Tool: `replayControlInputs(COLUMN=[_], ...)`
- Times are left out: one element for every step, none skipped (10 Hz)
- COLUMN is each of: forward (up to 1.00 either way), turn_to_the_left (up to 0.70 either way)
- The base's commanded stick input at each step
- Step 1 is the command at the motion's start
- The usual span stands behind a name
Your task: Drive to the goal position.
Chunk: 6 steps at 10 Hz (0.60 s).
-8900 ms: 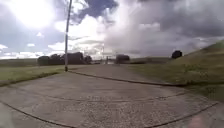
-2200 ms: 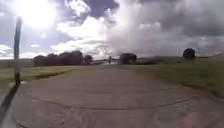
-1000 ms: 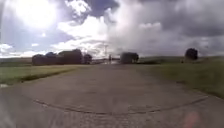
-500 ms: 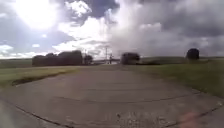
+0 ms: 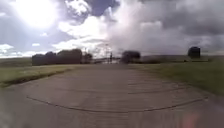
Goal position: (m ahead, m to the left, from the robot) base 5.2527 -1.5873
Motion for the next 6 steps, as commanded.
replayControlInputs(forward=[0.7, 0.7, 0.7, 0.7, 0.7, 0.7], turn_to_the_left=[0.0, 0.0, 0.0, 0.0, 0.0, 0.0])
